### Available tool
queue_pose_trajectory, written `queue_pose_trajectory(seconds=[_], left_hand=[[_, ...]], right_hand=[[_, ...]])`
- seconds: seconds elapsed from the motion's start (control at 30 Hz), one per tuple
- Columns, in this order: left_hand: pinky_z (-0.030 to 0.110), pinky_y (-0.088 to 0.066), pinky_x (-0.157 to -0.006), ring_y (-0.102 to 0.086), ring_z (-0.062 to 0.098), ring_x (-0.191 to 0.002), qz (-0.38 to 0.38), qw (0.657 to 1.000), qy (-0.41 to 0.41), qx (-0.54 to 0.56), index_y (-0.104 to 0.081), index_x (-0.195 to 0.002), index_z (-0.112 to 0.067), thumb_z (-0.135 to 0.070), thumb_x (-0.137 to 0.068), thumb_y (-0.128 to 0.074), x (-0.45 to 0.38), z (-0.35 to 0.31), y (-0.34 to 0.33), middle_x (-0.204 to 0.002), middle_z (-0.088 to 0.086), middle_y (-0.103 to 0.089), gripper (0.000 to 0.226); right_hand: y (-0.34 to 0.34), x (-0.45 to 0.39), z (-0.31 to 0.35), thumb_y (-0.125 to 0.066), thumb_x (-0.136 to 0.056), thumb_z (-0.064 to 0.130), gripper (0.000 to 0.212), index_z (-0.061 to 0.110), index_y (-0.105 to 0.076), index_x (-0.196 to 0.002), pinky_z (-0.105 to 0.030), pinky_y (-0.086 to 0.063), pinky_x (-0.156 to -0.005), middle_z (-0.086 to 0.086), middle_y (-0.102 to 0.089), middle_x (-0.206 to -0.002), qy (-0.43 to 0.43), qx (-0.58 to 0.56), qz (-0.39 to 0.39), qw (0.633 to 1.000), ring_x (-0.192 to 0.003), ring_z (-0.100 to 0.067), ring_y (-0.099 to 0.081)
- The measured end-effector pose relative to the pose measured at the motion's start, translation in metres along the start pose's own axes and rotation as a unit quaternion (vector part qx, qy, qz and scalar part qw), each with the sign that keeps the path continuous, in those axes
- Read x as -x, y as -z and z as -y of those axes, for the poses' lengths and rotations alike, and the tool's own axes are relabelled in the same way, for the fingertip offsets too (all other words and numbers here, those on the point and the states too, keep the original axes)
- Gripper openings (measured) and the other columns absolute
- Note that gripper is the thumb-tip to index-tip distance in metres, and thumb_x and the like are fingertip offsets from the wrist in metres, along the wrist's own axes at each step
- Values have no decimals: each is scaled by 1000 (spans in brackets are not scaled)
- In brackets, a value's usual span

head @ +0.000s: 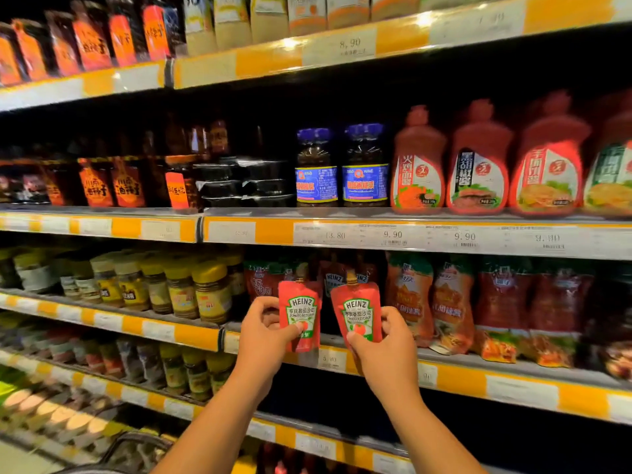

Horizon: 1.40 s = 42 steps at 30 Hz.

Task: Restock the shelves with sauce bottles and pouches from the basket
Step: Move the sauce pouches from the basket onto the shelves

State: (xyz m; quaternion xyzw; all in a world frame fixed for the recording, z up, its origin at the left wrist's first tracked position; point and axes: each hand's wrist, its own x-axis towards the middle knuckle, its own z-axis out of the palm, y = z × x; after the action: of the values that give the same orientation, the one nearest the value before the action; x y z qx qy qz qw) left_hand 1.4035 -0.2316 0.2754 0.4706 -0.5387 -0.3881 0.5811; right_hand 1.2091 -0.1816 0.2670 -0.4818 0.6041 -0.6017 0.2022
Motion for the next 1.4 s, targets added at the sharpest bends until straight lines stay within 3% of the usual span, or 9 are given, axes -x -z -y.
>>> queue_pose_trajectory(seconds=[0.37, 0.57, 0.67, 0.77, 0.9, 1.0, 1.1, 1.23, 1.4], left_hand=[[34, -64, -76, -77, 20, -96, 43, 998, -21, 30, -55, -104, -17, 1, -79, -86, -27, 4, -21, -102, 3, -78, 44], [38, -64, -76, -77, 25, -97, 43, 998, -19, 43, -51, -102, -11, 5, -79, -84, -34, 14, -21, -102, 9, -77, 44], [41, -64, -84, -76, 19, -100, 77, 997, -3, -2, -56, -105, -15, -1, -78, -88, -40, 14, -25, -104, 5, -77, 45], [26, -60, -79, -71, 5, -98, 73, 990, -24, -120, -59, -107, -27, -23, -76, -93, -47, 9, -27, -104, -9, -74, 46], [34, -53, -88, -63, 17, -108, 62, 972, -19, -227, -57, -118, -21, -31, -82, -88, -54, 5, -29, -114, -5, -66, 48], [26, -51, -73, -63, 9, -96, 48, 974, -24, -219, -53, -100, -30, -29, -82, -88, -53, 7, -28, -103, -10, -66, 40], [33, -56, -82, -64, 9, -98, 60, 971, -30, -229, -55, -107, -29, -29, -86, -84, -51, 12, -25, -106, -10, -67, 36], [41, -59, -91, -66, 11, -100, 56, 974, -47, -215, -55, -108, -30, -27, -89, -82, -45, 9, -23, -106, -11, -69, 33], [37, -58, -86, -63, 7, -104, -33, 971, -117, -204, -53, -116, -38, -22, -95, -71, -25, 6, -13, -115, -12, -63, 31]], right_hand=[[-10, -27, 11, -83, -84, 34, 32, 32, -51, -88, -21, -38, -48, 13, -62, -83, -20, 135, -30, 990, -69, -4, -59], [-15, -38, 3, -80, -85, 39, 32, 24, -52, -90, -31, -52, -57, 6, -63, -89, -47, 191, -21, 980, -79, -18, -64], [-19, -42, 4, -77, -89, 36, 30, 26, -49, -83, -32, -52, -58, 8, -59, -84, -50, 223, -16, 973, -74, -15, -61], [-21, -44, 6, -75, -90, 35, 33, 27, -45, -78, -30, -47, -53, 8, -59, -82, -51, 233, -7, 971, -71, -14, -60], [-18, -41, 8, -67, -96, 37, 23, 24, -50, -88, -29, -42, -53, 8, -56, -84, -52, 254, 16, 966, -70, -12, -56], [-16, -40, 8, -60, -100, 27, 11, 20, -51, -96, -31, -44, -60, 6, -54, -86, -43, 269, 32, 962, -74, -14, -54], [-13, -39, 9, -55, -101, 18, 5, 18, -52, -105, -33, -47, -65, 2, -57, -95, -40, 273, 41, 960, -83, -19, -58], [-7, -29, 10, -56, -101, 19, 22, 16, -51, -123, -32, -53, -72, 1, -61, -108, -14, 249, 39, 968, -95, -20, -62], [4, -3, 6, -59, -98, 21, 46, 33, -42, -138, -32, -50, -102, 17, -49, -131, 99, 220, 12, 970, -124, -8, -50]])
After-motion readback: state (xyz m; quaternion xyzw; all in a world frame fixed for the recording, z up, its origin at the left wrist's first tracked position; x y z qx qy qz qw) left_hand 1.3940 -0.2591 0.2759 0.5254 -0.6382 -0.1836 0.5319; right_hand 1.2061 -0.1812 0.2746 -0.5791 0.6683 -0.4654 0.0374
